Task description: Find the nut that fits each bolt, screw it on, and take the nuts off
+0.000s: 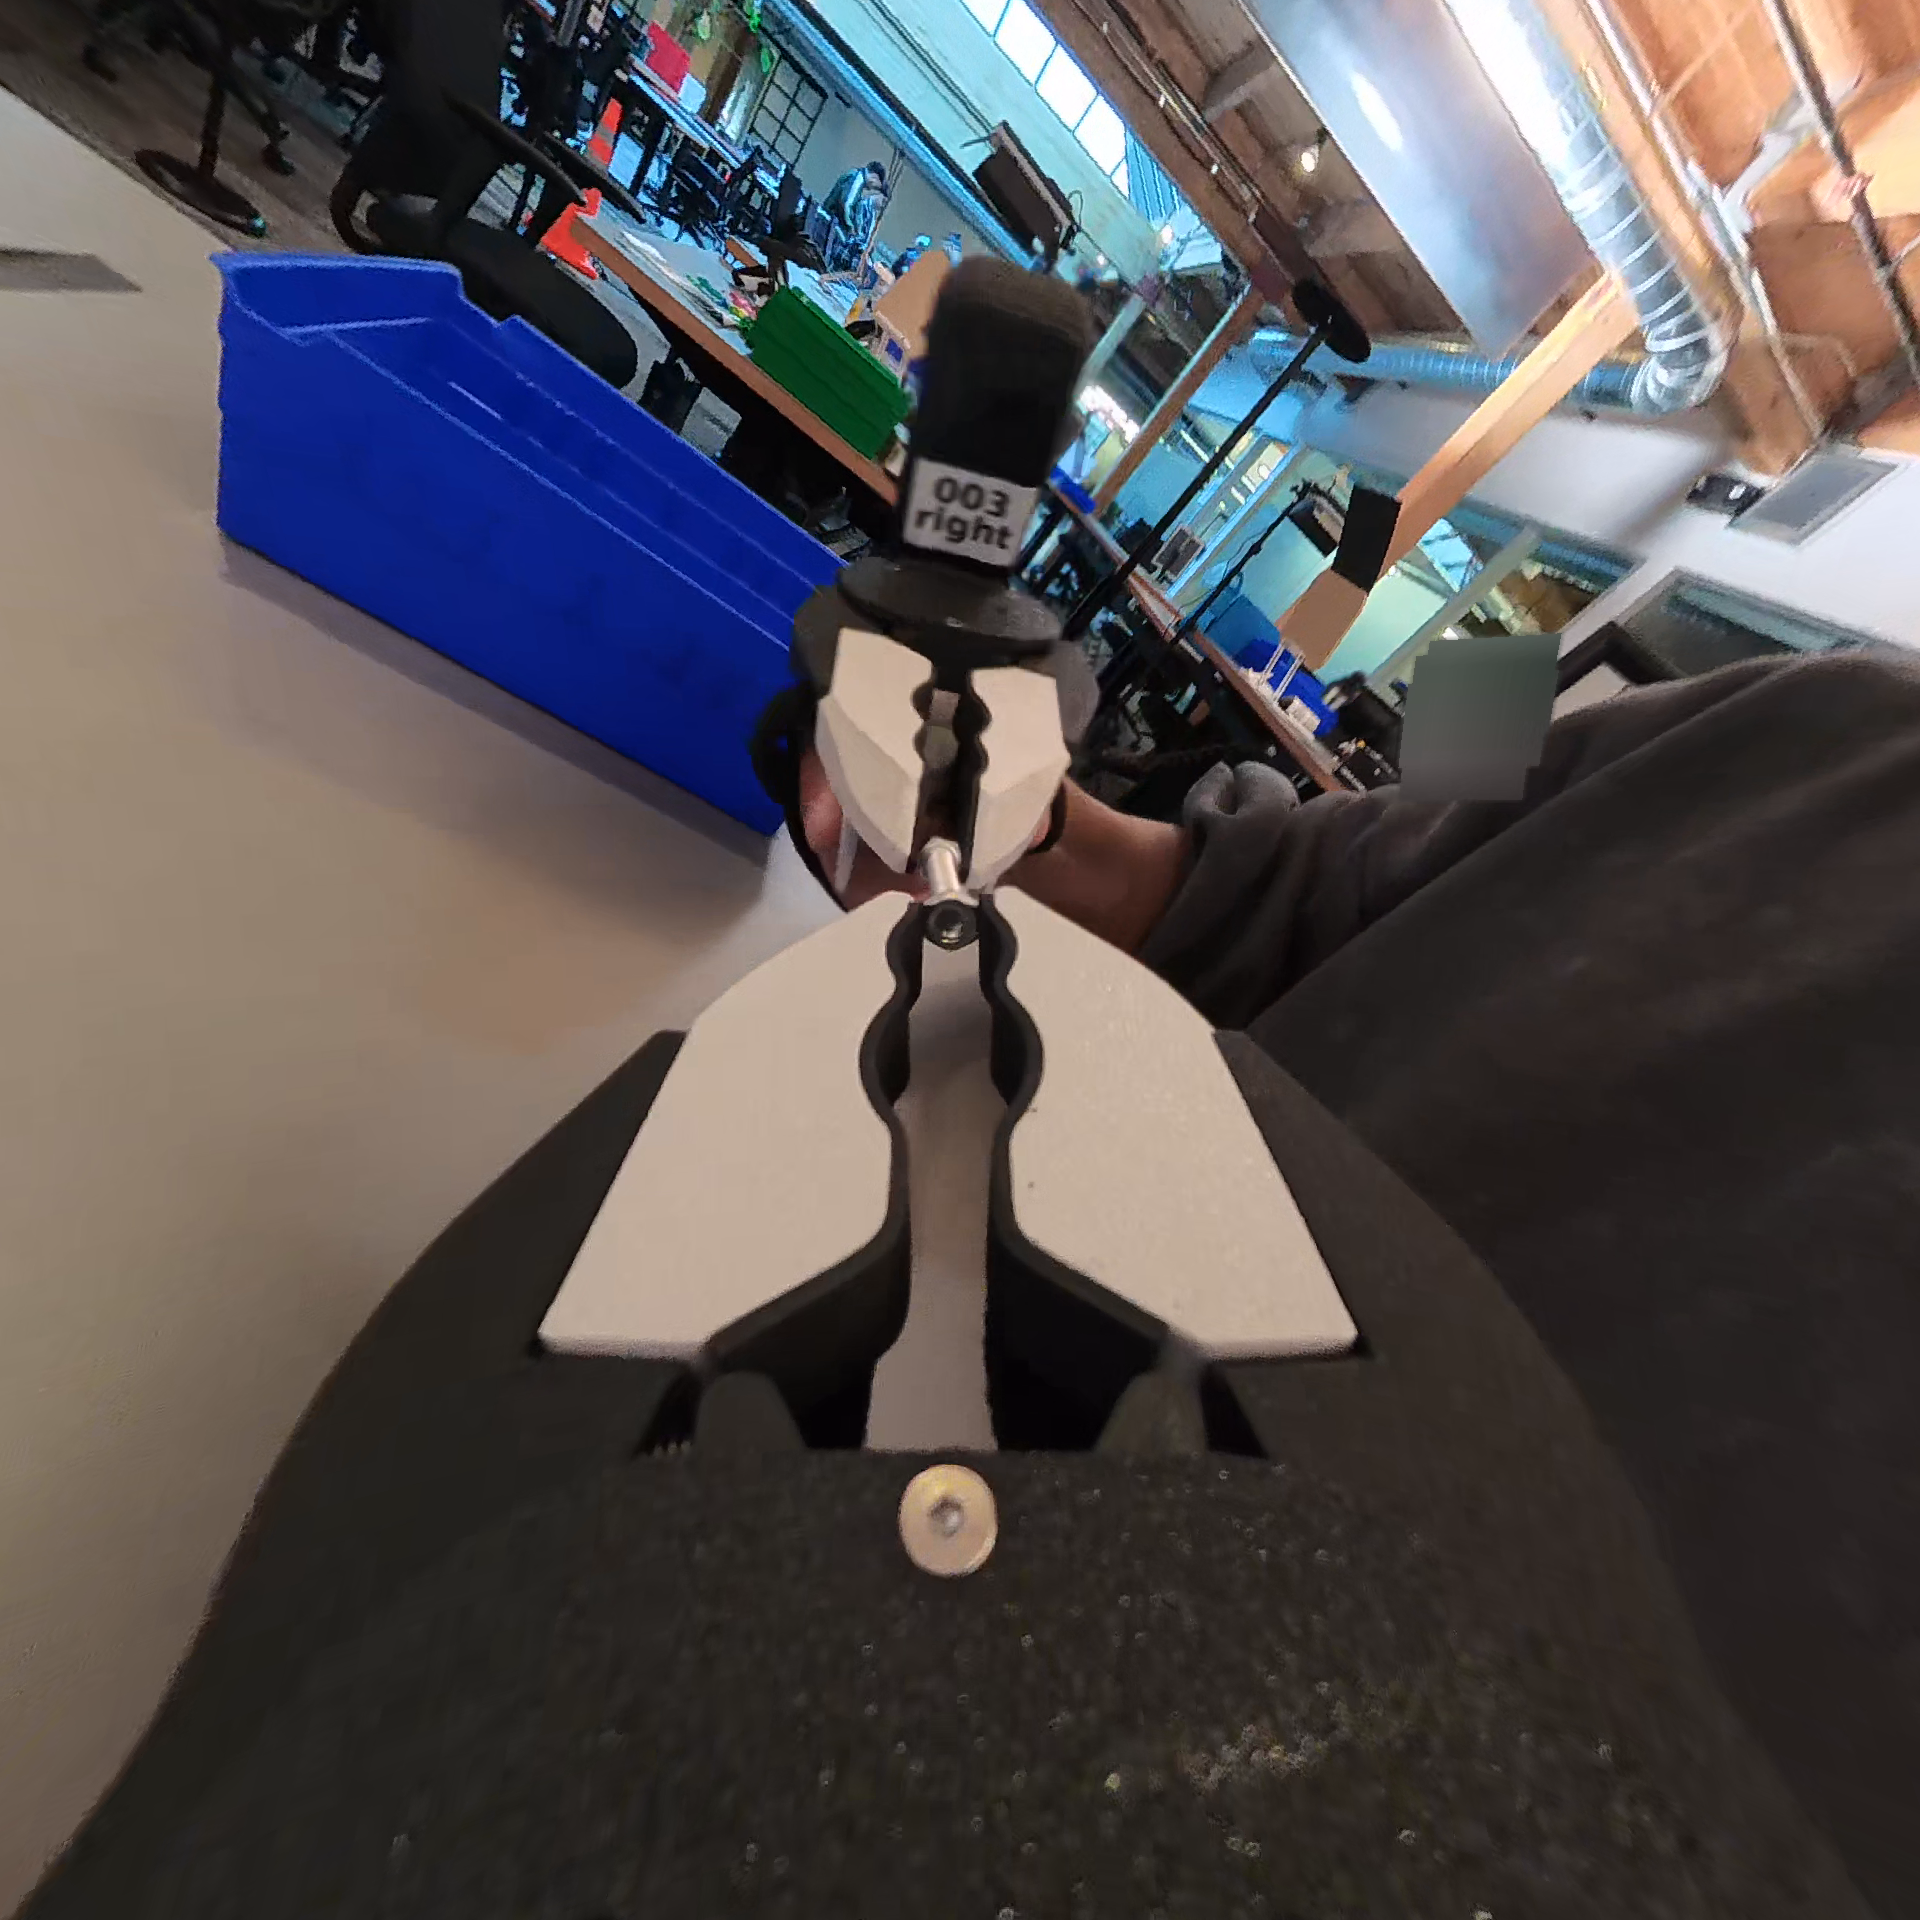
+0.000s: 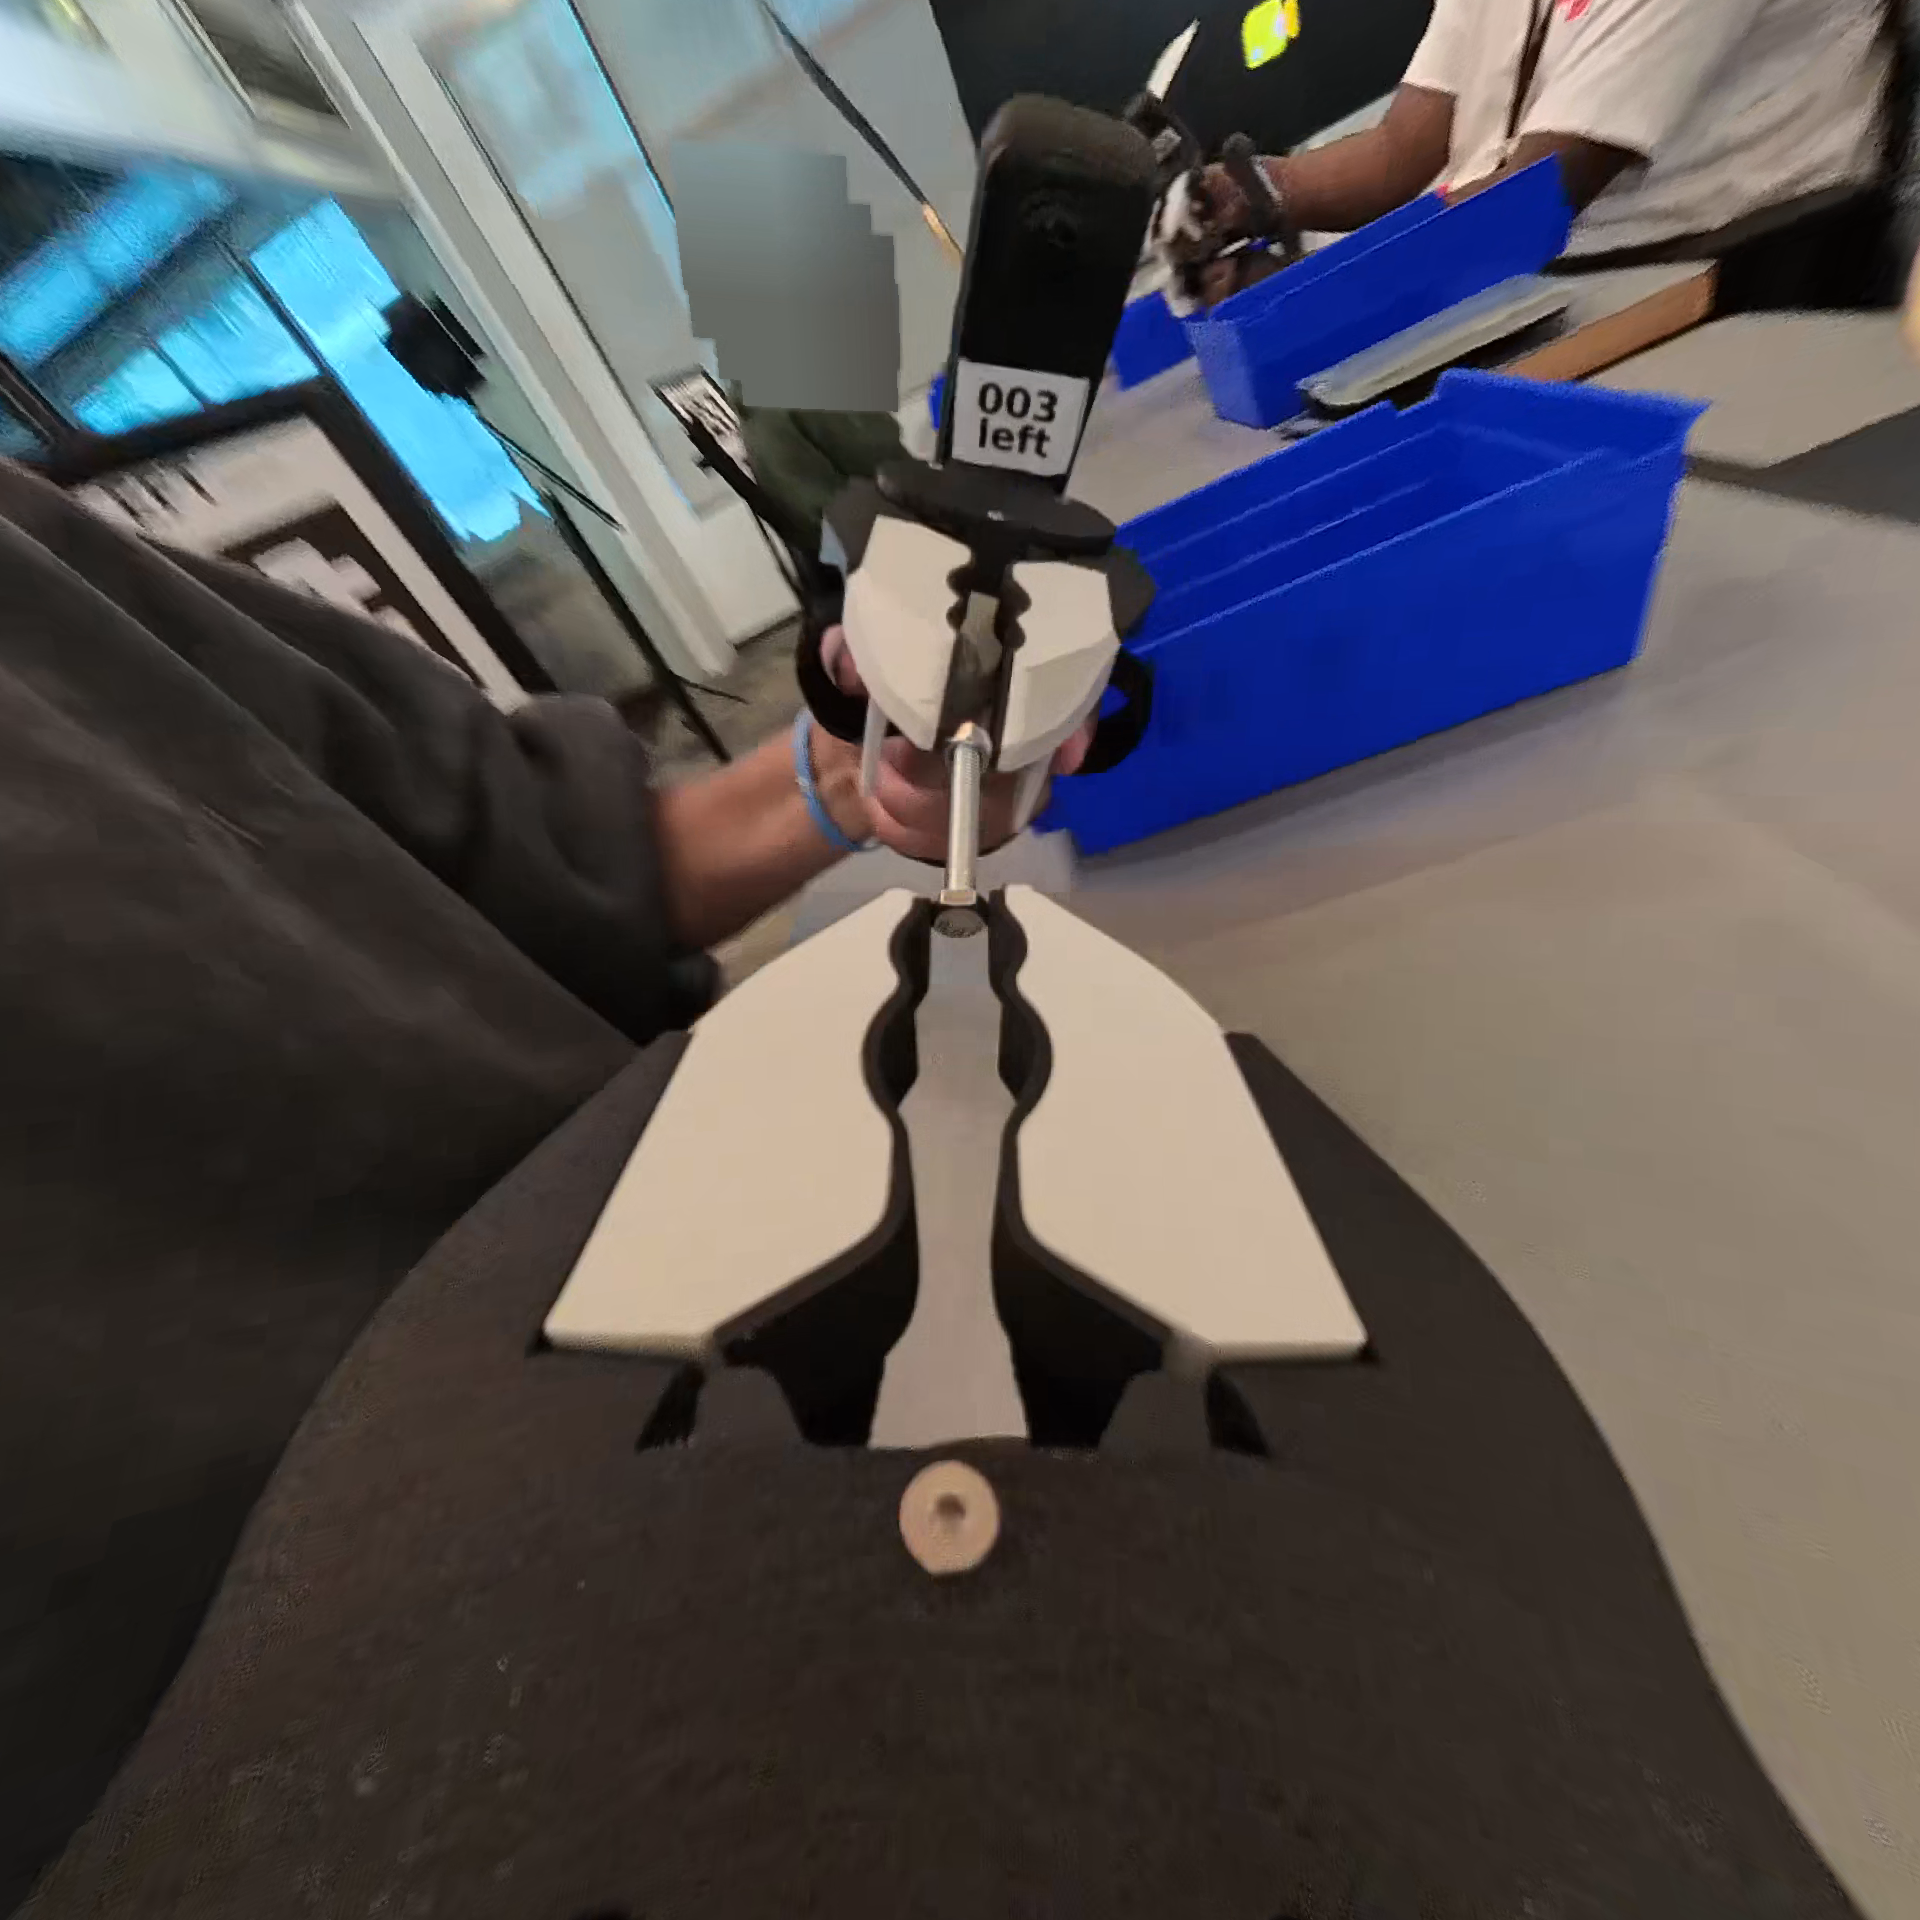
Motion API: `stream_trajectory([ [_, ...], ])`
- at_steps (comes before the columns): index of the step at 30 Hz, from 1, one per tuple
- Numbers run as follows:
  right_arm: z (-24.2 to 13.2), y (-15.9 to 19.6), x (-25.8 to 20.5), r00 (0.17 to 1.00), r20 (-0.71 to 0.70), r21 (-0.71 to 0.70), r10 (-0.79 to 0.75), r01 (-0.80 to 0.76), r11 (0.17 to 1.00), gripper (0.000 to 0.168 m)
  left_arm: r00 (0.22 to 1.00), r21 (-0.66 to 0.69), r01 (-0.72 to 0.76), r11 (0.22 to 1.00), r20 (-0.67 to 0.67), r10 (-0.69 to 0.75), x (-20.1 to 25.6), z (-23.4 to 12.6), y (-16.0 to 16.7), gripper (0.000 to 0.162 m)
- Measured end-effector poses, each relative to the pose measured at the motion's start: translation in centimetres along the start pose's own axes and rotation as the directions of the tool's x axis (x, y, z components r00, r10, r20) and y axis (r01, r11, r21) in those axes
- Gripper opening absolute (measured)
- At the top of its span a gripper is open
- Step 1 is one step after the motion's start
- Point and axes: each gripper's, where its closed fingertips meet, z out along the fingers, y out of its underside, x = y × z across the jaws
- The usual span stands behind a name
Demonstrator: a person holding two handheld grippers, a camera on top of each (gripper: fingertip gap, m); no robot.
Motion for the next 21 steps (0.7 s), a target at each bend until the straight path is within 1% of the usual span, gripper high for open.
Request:
stream_trajectory([
  [3,0.2,-0.2,-0.4,0.983,0.083,0.047,0.161,-0.165,0.985,0.011,0.997,-0.001,-0.078,0.997,0.004,0.078,0.5,-0.2,-0.1,0.010],
  [5,0.3,-0.7,-0.8,0.951,0.159,0.085,0.265,-0.281,0.956,0.011,0.991,0.004,-0.132,0.991,-0.002,0.132,1.1,-0.3,-0.3,0.010],
  [8,0.2,-1.3,-1.4,0.877,0.277,0.119,0.393,-0.437,0.892,0.011,0.974,-0.014,-0.228,0.974,-0.005,0.228,1.8,-0.4,-0.1,0.010],
  [12,0.6,-1.2,-1.8,0.736,0.408,0.104,0.540,-0.625,0.774,0.011,0.934,-0.032,-0.357,0.933,0.021,0.358,2.4,-0.5,-0.4,0.010],
  [14,0.6,-1.4,-2.0,0.697,0.453,0.122,0.556,-0.666,0.736,0.011,0.919,-0.035,-0.392,0.919,0.025,0.393,2.6,-0.5,-0.6,0.010],
  [17,0.5,-1.5,-1.8,0.697,0.454,0.132,0.555,-0.669,0.731,0.011,0.893,-0.055,-0.447,0.893,0.040,0.449,2.7,-0.5,-0.4,0.010],
  [21,0.6,-1.4,-1.8,0.652,0.479,0.110,0.588,-0.709,0.696,0.011,0.837,-0.085,-0.538,0.839,0.062,0.543,2.7,-0.5,-0.2,0.010],
])
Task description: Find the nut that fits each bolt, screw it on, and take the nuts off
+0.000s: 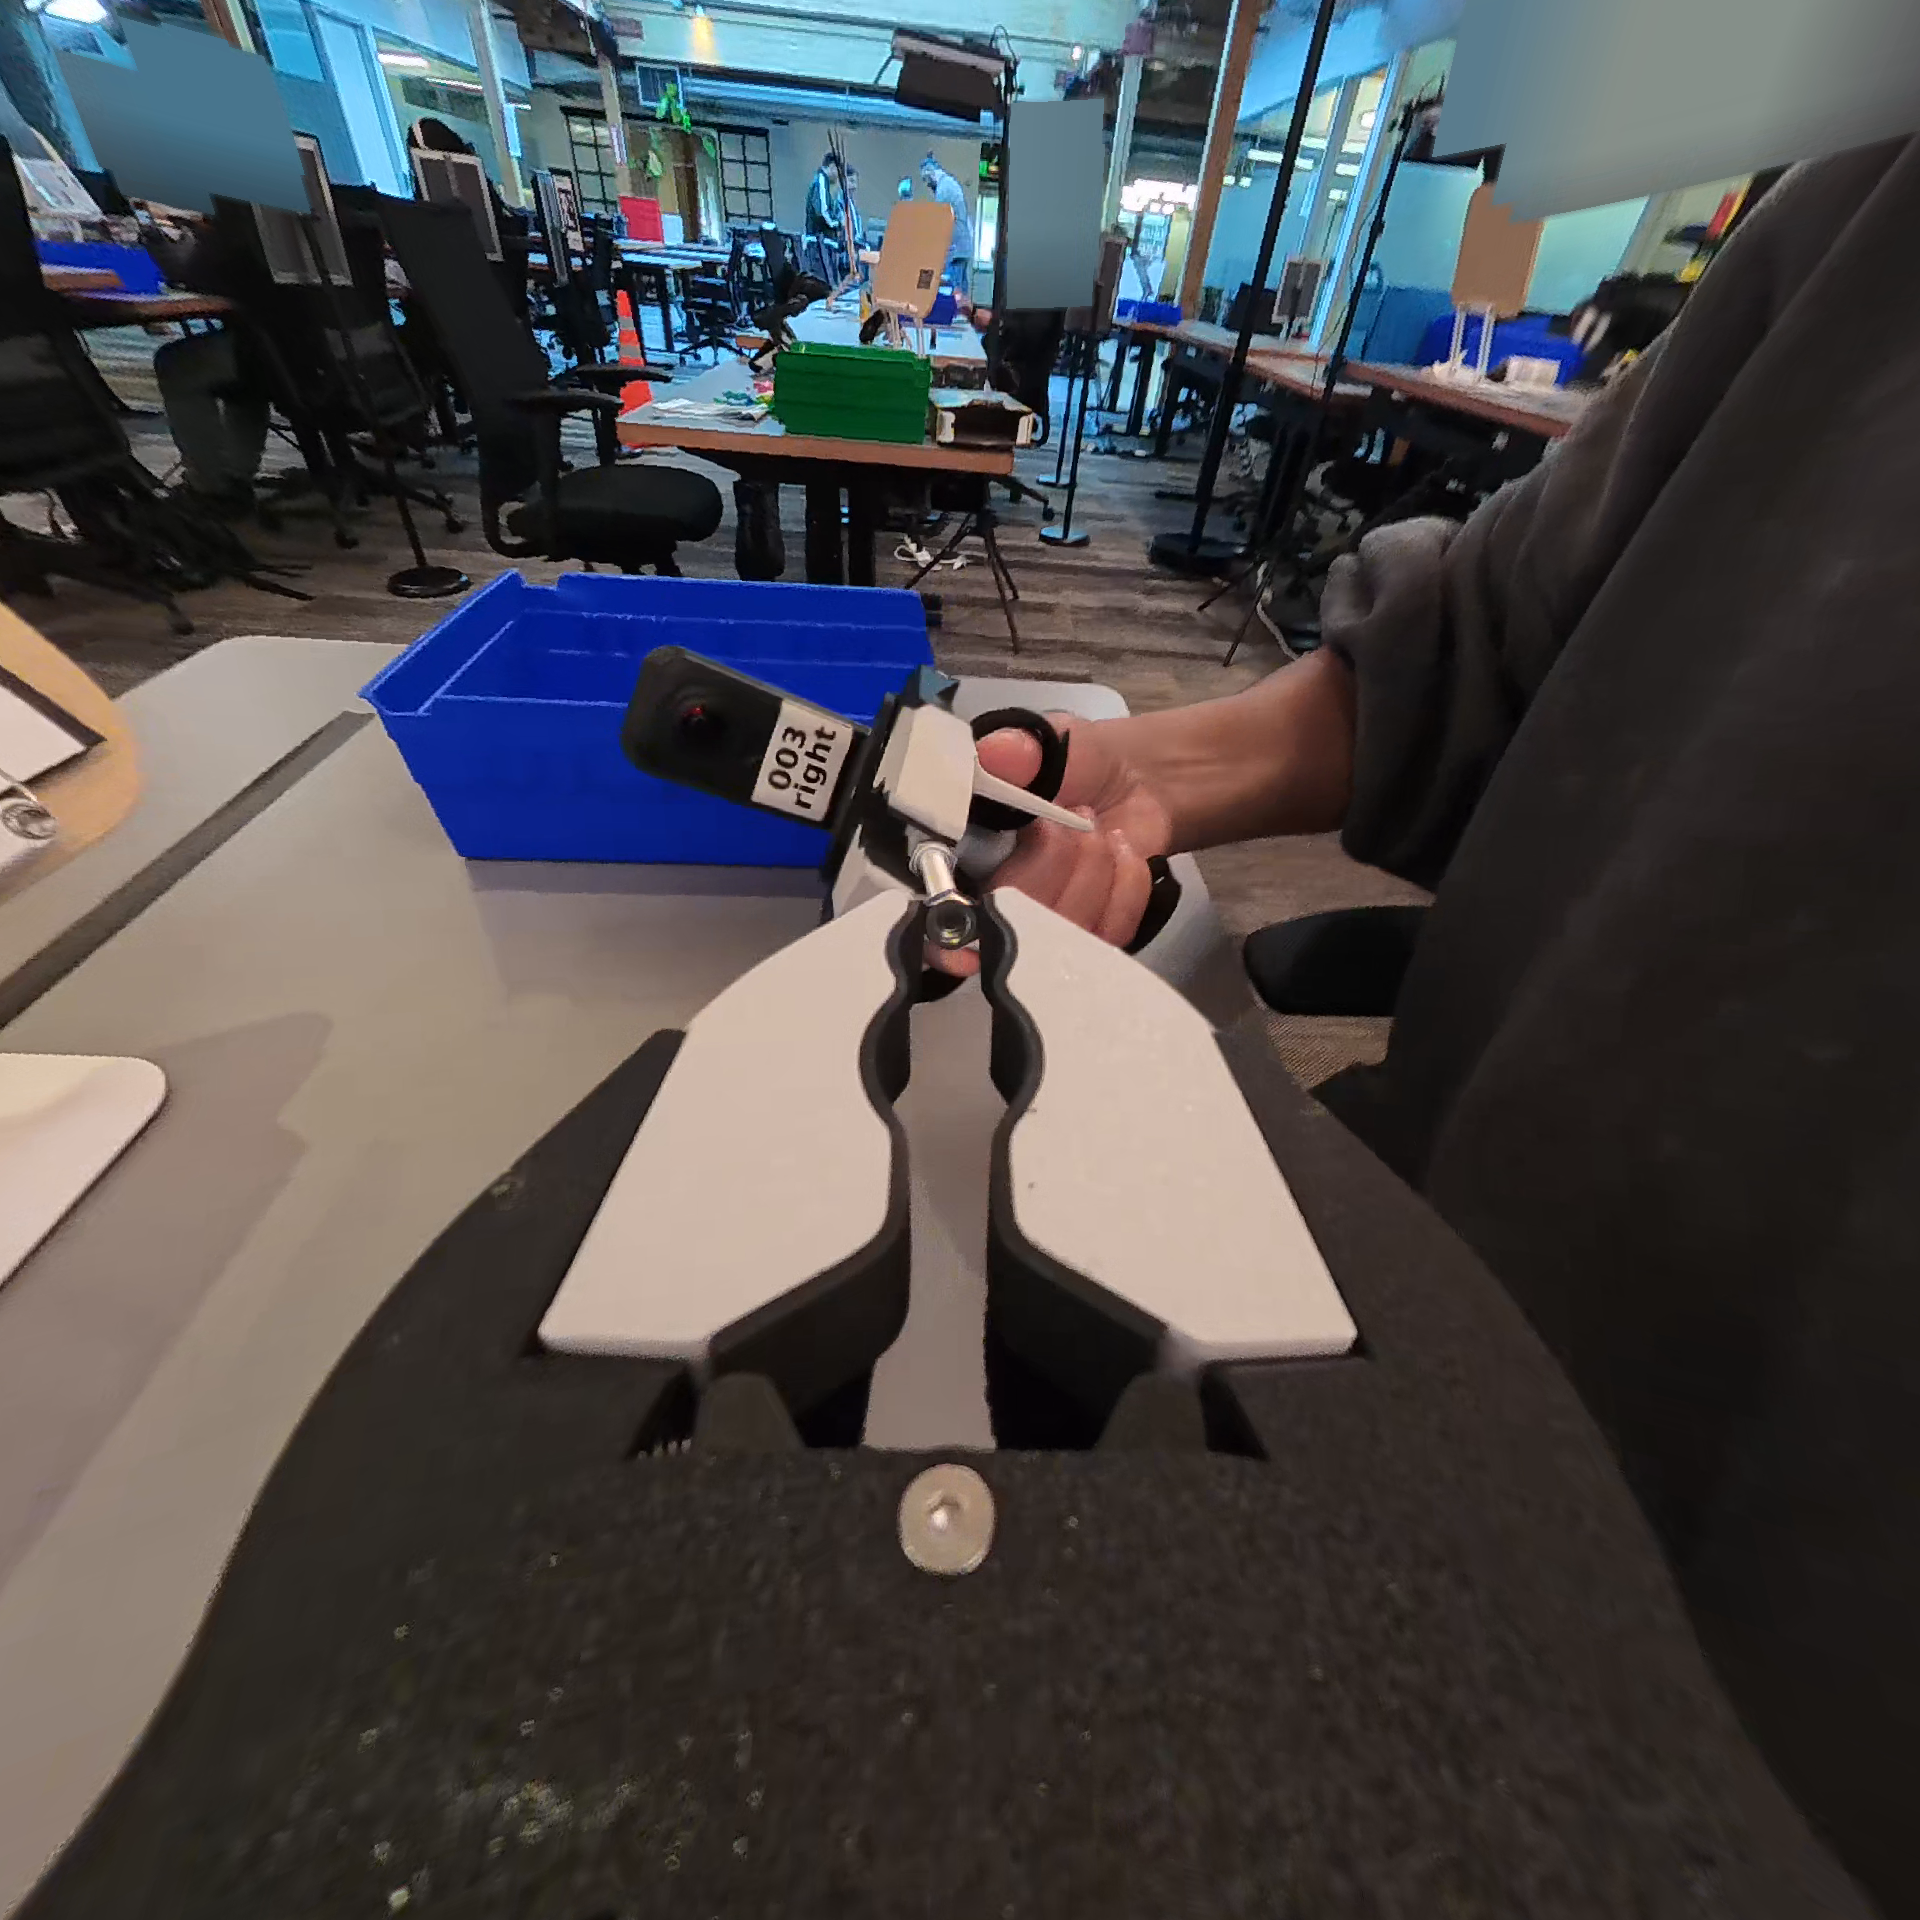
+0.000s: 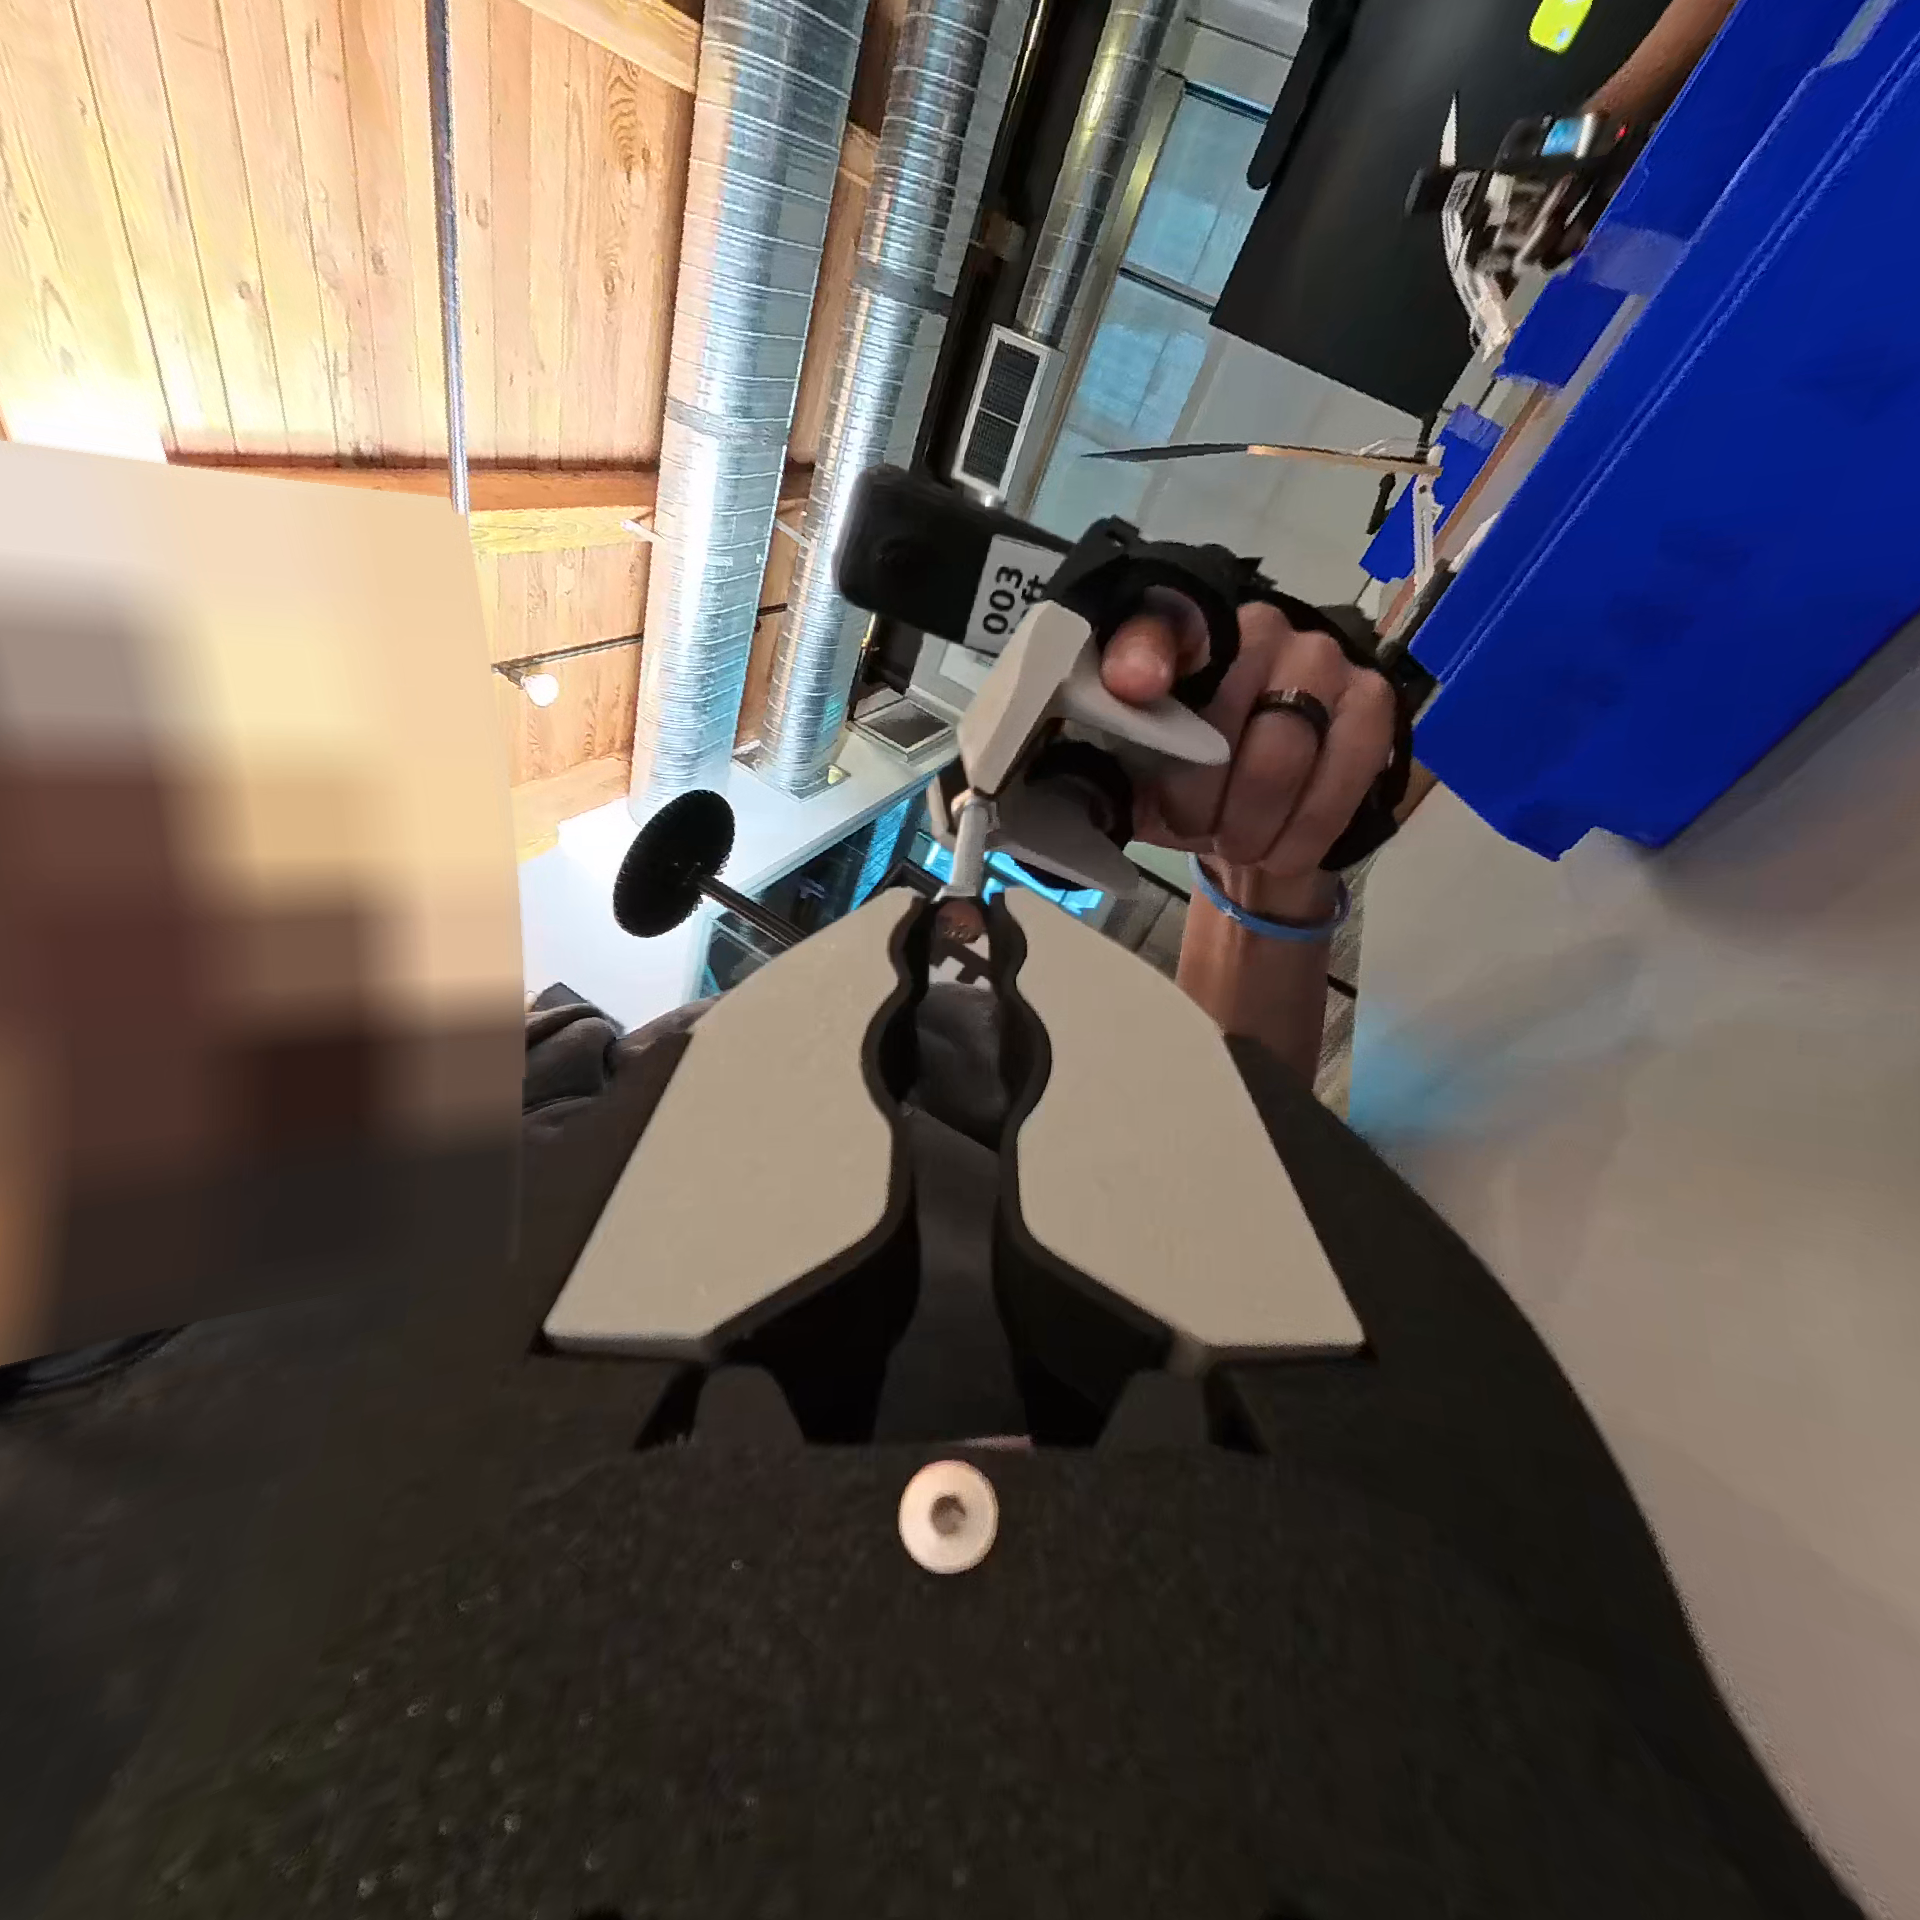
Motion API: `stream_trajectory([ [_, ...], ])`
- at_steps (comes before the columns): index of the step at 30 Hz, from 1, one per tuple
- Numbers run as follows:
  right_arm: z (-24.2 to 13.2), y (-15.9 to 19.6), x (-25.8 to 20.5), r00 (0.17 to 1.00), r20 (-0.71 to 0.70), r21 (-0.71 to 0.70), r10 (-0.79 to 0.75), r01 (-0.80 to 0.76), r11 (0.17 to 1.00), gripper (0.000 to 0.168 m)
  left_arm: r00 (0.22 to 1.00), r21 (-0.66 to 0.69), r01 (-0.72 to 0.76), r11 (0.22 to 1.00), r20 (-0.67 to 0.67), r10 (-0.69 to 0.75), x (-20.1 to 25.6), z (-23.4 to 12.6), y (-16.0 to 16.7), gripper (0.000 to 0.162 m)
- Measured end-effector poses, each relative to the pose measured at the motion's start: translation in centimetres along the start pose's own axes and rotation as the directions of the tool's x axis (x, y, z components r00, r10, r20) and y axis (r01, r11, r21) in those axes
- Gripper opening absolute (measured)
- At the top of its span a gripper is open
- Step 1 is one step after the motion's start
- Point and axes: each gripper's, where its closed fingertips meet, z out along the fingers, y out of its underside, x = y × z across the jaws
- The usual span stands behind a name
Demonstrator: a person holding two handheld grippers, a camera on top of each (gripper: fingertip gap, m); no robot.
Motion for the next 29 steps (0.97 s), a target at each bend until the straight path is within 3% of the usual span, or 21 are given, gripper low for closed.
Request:
stream_trajectory([
  [4,0.0,0.1,0.2,1.000,0.004,0.000,-0.001,0.001,1.000,0.011,1.000,-0.033,-0.020,0.999,0.019,0.020,-0.2,-0.1,0.1,0.010],
  [7,0.0,-0.2,0.3,0.999,-0.011,0.001,-0.044,0.044,0.999,0.011,1.000,-0.017,0.028,0.999,0.000,-0.028,-0.1,-0.3,-0.3,0.025],
  [9,-0.2,-0.5,0.1,0.997,-0.009,0.004,-0.073,0.073,0.997,0.011,0.999,-0.001,0.050,0.999,0.014,-0.050,-0.2,-0.5,-0.4,0.027],
  [16,-1.1,-0.7,1.5,0.928,-0.188,-0.094,-0.321,0.308,0.947,0.011,0.970,-0.066,0.213,0.975,0.137,-0.203,-2.3,-0.1,2.2,0.038],
  [22,-1.3,-0.4,1.9,0.800,-0.270,-0.220,-0.535,0.490,0.844,0.011,0.949,-0.082,0.316,0.945,0.048,-0.313,-1.3,0.7,3.5,0.040],
  [29,-1.0,-0.5,2.0,0.759,-0.287,-0.274,-0.584,0.519,0.809,0.011,0.944,-0.033,0.330,0.943,-0.010,-0.331,-0.8,0.8,2.4,0.042],
])
